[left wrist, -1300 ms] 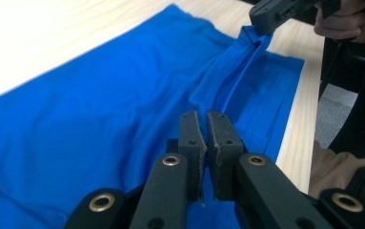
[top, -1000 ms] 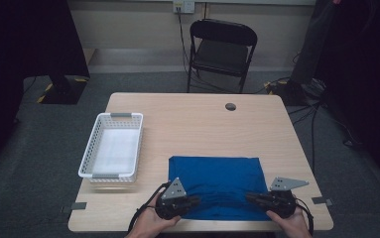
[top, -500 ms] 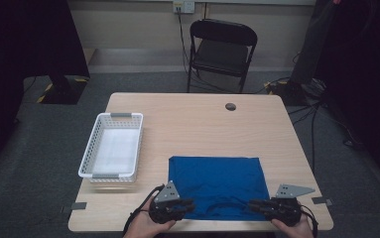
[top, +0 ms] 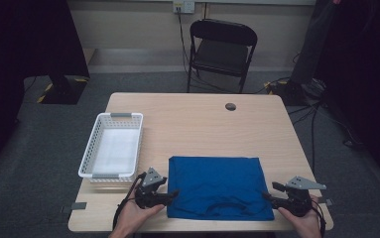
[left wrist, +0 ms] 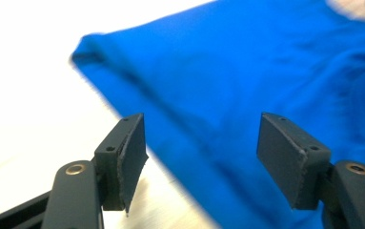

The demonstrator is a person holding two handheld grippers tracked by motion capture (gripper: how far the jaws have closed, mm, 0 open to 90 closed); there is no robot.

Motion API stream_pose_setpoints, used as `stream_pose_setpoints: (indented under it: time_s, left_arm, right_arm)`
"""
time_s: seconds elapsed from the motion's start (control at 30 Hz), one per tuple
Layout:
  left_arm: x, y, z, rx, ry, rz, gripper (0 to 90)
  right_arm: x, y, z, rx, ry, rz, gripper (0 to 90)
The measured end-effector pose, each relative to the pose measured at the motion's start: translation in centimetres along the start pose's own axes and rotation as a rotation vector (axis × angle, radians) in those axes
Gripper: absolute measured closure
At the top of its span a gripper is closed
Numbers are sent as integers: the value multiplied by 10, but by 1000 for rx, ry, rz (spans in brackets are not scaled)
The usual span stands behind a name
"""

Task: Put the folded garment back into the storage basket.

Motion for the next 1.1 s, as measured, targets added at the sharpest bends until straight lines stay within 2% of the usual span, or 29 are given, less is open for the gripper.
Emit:
stream_pose_setpoints:
  time_s: [0.13, 0.2, 0.23, 0.33, 0.4, 0.5, 0.6, 0.67, 0.77, 0.83, 1.0, 1.1]
  left_arm:
    - [-2, 9, -3, -11, 10, 24, 295]
    - [-4, 13, -3, -14, 2, 34, 286]
    - [-4, 14, -3, -16, 2, 34, 282]
    - [-5, 16, -1, -34, -12, 37, 265]
    - [-2, 17, 2, -36, -12, 41, 263]
    - [2, 16, 11, -17, -18, 36, 263]
    - [4, 14, 22, 3, -32, 23, 264]
    - [5, 14, 29, 11, -44, 20, 264]
    - [9, 20, 40, 16, -56, 25, 264]
    - [12, 24, 47, 19, -61, 36, 268]
    - [16, 32, 64, 27, -81, 46, 270]
    - [19, 33, 74, 40, -89, 35, 270]
  right_arm:
    - [1, -25, -5, 24, 9, -124, 327]
    - [2, -37, -7, 52, 19, -164, 303]
    - [2, -41, -8, 67, 24, -177, 293]
    - [0, -34, -4, 94, 7, -142, 285]
    - [-1, -19, 1, 85, -14, -101, 286]
    - [1, 10, 7, 35, -17, -48, 293]
    - [6, 39, 11, -10, -5, 0, 292]
    - [10, 64, 13, -56, 3, 41, 292]
    - [20, 94, 18, -101, 15, 102, 302]
    - [28, 110, 22, -134, 25, 125, 316]
    - [42, 146, 35, -171, 29, 200, 333]
    - [46, 166, 42, -204, 27, 233, 345]
Point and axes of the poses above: each handheld gripper's, and its own axes: x roughly forward along the jaws, z roughly out of its top, y roughly to its left, the point moved 10 cm from there along x, roughly forward along the jaws, and after that the axes turned 10 degrees about x, right-handed, at the moved point
